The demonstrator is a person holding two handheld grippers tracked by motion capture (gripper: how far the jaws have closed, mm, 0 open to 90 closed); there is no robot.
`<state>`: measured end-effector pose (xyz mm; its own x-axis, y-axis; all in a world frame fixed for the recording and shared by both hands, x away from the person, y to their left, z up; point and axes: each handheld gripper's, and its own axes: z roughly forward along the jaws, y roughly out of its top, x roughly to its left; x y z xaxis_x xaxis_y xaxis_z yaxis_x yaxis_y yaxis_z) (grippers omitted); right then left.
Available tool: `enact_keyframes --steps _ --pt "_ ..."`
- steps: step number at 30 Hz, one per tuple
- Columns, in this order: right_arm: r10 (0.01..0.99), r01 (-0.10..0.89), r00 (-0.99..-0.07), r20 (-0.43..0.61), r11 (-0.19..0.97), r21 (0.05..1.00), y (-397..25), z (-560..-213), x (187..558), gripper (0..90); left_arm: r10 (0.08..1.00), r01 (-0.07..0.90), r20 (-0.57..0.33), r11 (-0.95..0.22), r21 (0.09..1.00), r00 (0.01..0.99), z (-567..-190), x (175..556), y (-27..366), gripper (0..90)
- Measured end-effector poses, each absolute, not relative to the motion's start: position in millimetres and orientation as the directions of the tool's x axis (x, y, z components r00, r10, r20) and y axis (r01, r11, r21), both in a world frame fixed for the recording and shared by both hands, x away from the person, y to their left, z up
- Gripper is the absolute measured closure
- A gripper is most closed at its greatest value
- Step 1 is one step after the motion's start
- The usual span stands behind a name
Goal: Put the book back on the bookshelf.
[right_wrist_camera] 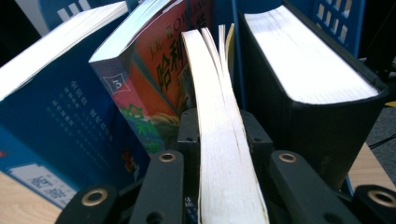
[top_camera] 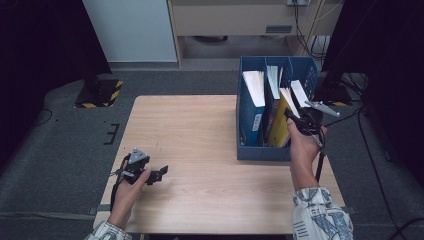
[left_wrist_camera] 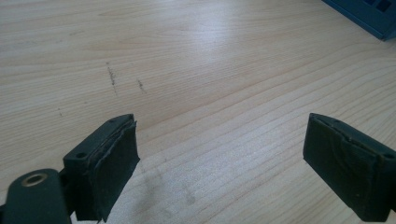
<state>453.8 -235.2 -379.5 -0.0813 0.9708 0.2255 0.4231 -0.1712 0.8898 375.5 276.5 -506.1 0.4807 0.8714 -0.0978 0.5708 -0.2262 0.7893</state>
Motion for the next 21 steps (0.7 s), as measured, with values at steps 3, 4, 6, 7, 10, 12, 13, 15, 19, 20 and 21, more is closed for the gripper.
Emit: enact_keyframes --steps 3,4,6,7,10,12,13,15,19,20,21 --pt "0.972 0.416 -0.072 0.225 -0.176 0.892 -234.2 -378.6 457.2 74.8 0.871 0.57 -0.098 -0.227 0.79 0.481 -506.1 375.6 276.5 9.4" --pt "0.972 0.417 -0.074 0.224 -0.174 0.892 -233.7 -378.0 458.3 74.8 0.871 0.57 -0.098 -0.226 0.79 0.481 -506.2 375.6 276.4 9.4" --pt "0.973 0.415 -0.072 0.218 -0.17 0.894 -232.5 -376.8 461.1 74.9 0.871 0.57 -0.098 -0.226 0.79 0.481 -506.2 375.7 276.4 9.4" --pt "0.974 0.417 -0.072 0.216 -0.167 0.893 -232.0 -376.3 463.0 74.9 0.871 0.57 -0.098 -0.226 0.79 0.481 -506.2 375.7 276.4 9.4" --pt "0.975 0.416 -0.068 0.211 -0.165 0.894 -230.3 -374.6 467.6 75.0 0.871 0.57 -0.1 -0.224 0.79 0.481 -506.2 375.8 276.7 9.4" --pt "0.975 0.411 -0.066 0.212 -0.167 0.896 -230.0 -374.0 470.6 75.1 0.871 0.57 -0.098 -0.226 0.79 0.482 -506.3 375.8 276.5 9.4" --pt "0.976 0.407 -0.067 0.209 -0.165 0.898 -230.2 -373.7 472.4 75.1 0.87 0.57 -0.098 -0.226 0.79 0.482 -506.2 375.7 276.4 9.4" --pt "0.976 0.401 -0.058 0.21 -0.169 0.9 -230.8 -372.9 475.5 75.2 0.87 0.569 -0.098 -0.227 0.79 0.483 -506.1 375.6 276.4 9.4" --pt "0.976 0.397 -0.058 0.208 -0.169 0.902 -230.3 -371.8 480.6 75.3 0.87 0.57 -0.099 -0.226 0.79 0.482 -506.3 376.0 276.7 9.4" --pt "0.976 0.398 -0.057 0.209 -0.17 0.902 -230.0 -371.4 481.3 75.3 0.87 0.57 -0.098 -0.227 0.79 0.483 -506.3 376.1 276.7 9.4" --pt "0.976 0.399 -0.053 0.21 -0.172 0.901 -229.6 -370.8 482.3 75.3 0.87 0.569 -0.098 -0.227 0.79 0.483 -506.3 376.2 276.6 9.4"
